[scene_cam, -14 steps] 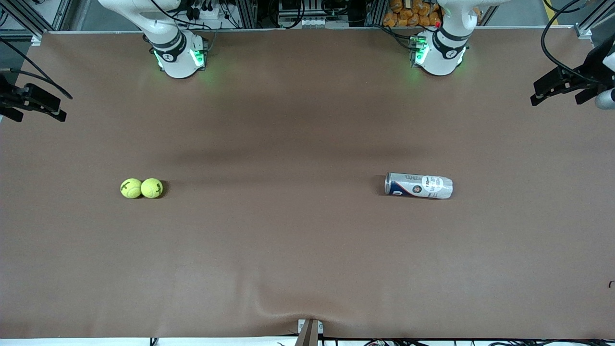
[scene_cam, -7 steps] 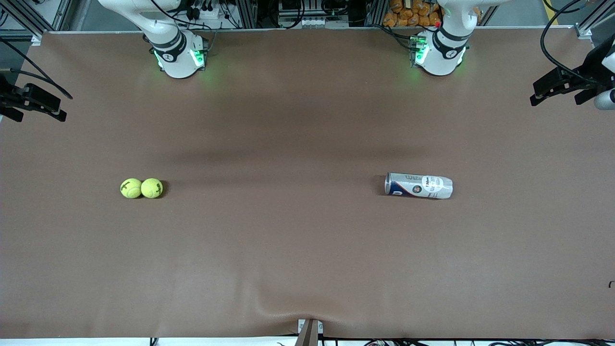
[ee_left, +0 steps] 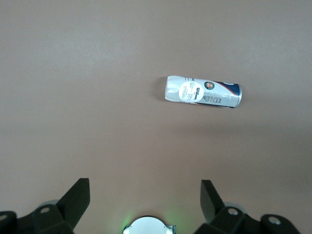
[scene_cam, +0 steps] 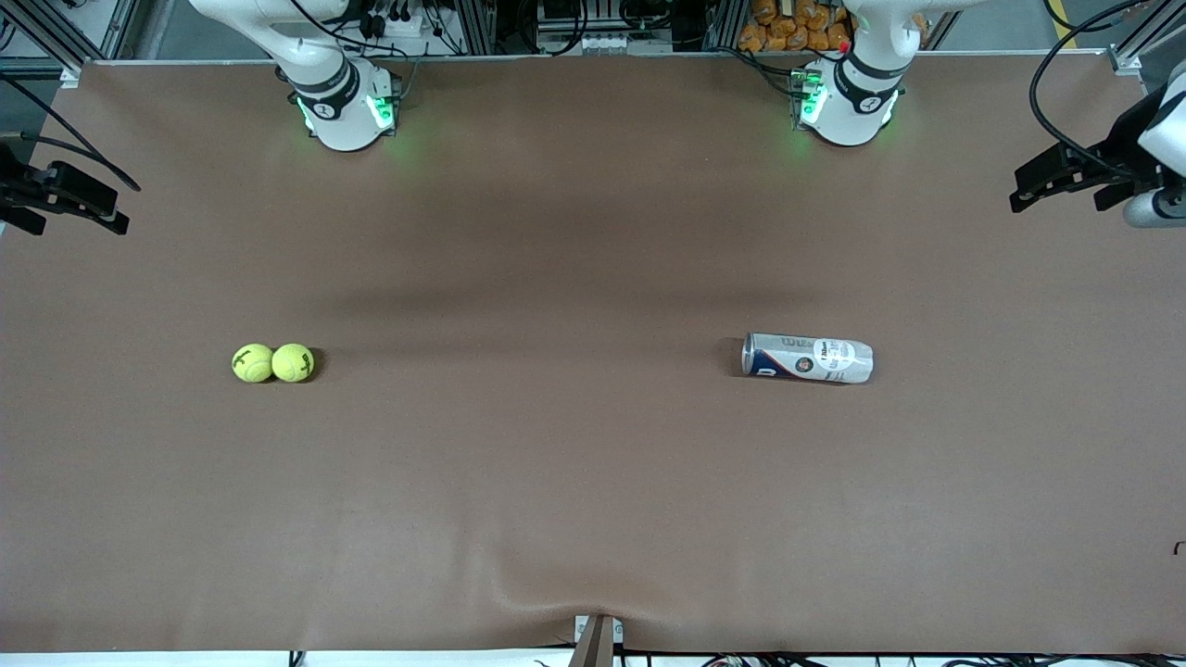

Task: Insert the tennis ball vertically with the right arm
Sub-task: 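Move the left gripper over the white tennis ball can lying down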

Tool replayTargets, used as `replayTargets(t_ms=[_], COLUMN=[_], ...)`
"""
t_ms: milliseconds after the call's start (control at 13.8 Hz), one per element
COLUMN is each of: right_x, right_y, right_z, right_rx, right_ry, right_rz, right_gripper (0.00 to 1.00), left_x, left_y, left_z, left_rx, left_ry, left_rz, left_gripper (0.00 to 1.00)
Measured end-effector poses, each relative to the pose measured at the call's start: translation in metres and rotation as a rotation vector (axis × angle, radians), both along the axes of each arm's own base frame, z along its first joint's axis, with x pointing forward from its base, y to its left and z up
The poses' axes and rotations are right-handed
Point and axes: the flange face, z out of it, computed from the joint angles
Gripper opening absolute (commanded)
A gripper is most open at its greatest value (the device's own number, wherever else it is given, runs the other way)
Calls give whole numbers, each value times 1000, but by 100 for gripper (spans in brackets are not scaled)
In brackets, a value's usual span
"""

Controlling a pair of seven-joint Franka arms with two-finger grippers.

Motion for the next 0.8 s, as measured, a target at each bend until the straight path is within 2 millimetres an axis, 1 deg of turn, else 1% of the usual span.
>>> replayTargets(t_ms=[218,363,435,508,725,798], right_x=[0,0,0,0,0,0], right_y=[0,0,0,0,0,0], right_z=[0,-1,-1,-1,-1,-1], right_rx=[0,0,0,0,0,0], right_ry=[1,1,2,2,3,3], right_rz=[0,0,0,0,0,0], right_gripper=[100,100,100,100,100,100], left_x=[7,12,16,21,38,42], left_y=[-14,-28,-34,-42,-67,-74], left_z=[-14,-29,-39,-54,-110,-126], left_rx=[-1,-1,-2,-4,-12,-16], left_ry=[27,55,75,104,207,233], left_rz=[-29,-55,-67,-82,-129,-144], left_gripper=[100,100,100,100,100,100])
